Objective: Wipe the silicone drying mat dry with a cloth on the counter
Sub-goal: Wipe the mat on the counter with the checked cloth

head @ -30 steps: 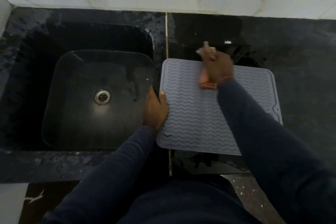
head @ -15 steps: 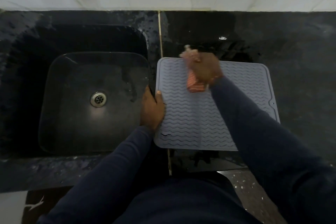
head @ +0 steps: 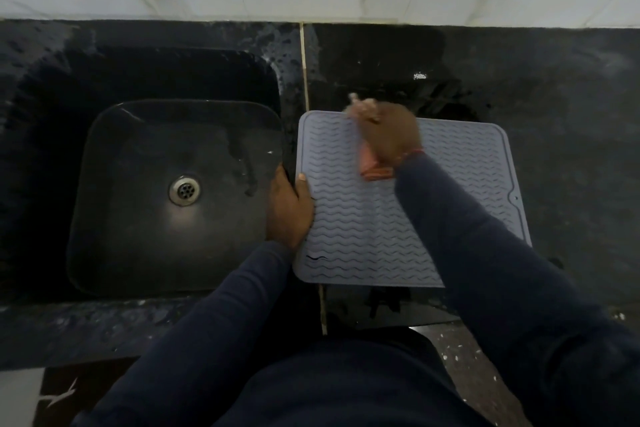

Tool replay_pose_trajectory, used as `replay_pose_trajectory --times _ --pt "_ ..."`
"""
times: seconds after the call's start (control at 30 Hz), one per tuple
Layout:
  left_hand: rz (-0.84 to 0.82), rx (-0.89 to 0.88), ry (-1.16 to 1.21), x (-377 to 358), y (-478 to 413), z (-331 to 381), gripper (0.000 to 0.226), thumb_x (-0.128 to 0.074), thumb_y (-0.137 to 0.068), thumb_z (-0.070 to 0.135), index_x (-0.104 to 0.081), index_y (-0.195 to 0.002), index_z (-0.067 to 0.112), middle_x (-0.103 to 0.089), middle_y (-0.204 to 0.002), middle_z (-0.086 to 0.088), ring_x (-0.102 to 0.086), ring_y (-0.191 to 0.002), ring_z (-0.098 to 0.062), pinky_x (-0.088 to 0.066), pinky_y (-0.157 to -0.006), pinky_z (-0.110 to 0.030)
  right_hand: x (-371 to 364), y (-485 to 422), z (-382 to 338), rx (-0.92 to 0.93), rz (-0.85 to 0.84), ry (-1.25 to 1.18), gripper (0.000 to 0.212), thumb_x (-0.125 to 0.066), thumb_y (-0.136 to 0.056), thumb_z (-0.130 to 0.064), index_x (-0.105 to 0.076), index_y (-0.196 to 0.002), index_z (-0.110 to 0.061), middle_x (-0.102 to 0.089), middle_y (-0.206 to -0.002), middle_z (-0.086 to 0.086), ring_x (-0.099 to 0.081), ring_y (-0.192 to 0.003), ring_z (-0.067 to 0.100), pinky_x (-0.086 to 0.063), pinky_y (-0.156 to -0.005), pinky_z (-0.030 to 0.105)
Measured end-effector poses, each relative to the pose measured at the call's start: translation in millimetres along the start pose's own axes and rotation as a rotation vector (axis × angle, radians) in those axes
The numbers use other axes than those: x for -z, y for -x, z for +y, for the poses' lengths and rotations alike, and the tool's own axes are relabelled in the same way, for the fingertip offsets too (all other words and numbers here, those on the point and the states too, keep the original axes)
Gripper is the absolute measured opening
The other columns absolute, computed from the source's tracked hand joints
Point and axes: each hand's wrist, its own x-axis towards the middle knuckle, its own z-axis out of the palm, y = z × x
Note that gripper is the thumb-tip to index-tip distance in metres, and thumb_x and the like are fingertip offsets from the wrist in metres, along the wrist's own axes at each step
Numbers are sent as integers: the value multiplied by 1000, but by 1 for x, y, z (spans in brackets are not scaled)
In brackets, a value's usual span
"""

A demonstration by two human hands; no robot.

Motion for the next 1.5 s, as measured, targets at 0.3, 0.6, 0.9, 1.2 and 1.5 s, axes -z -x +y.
replay_pose_trajectory --times 0.3,0.6,0.9,1.2,1.5 --pt "2 -11 0 -1 -2 -1 56 -35 -98 47 -38 -138 8 -51 -135 -11 -50 -121 -25 -42 -104 -48 -51 1 -32 -10 69 94 24 -53 -97 -28 -67 -106 -11 -65 -100 7 -63 -94 22 -50 -76 30" --pt "42 -49 -27 -1 1 2 50 -37 -101 37 -37 -141 7 -50 -137 -11 -48 -123 -23 -34 -105 -31 4 14 34 -266 183 108 34 -48 -98 -39 -70 -94 -13 -68 -91 8 -65 -88 27 -47 -72 33" --pt "-8 1 1 0 -2 -3 63 -33 -94 53 -35 -142 11 -47 -140 -12 -47 -126 -27 -39 -107 -49 -37 25 -44 216 -74 64 30 -47 -98 -38 -69 -98 -17 -67 -93 3 -62 -90 19 -43 -75 30" --pt "3 14 1 -1 0 0 67 -31 -93 53 -33 -144 11 -47 -140 -12 -47 -126 -26 -39 -107 -48 -49 20 -13 -17 126 122 27 -47 -98 -35 -67 -98 -16 -65 -98 2 -62 -87 18 -44 -71 29" --pt "-6 -32 11 -1 -1 -2 62 -33 -97 49 -30 -146 11 -44 -142 -11 -44 -128 -24 -36 -110 -47 10 10 27 -98 78 76 37 -52 -94 -46 -71 -90 -14 -65 -78 3 -63 -78 24 -37 -61 25"
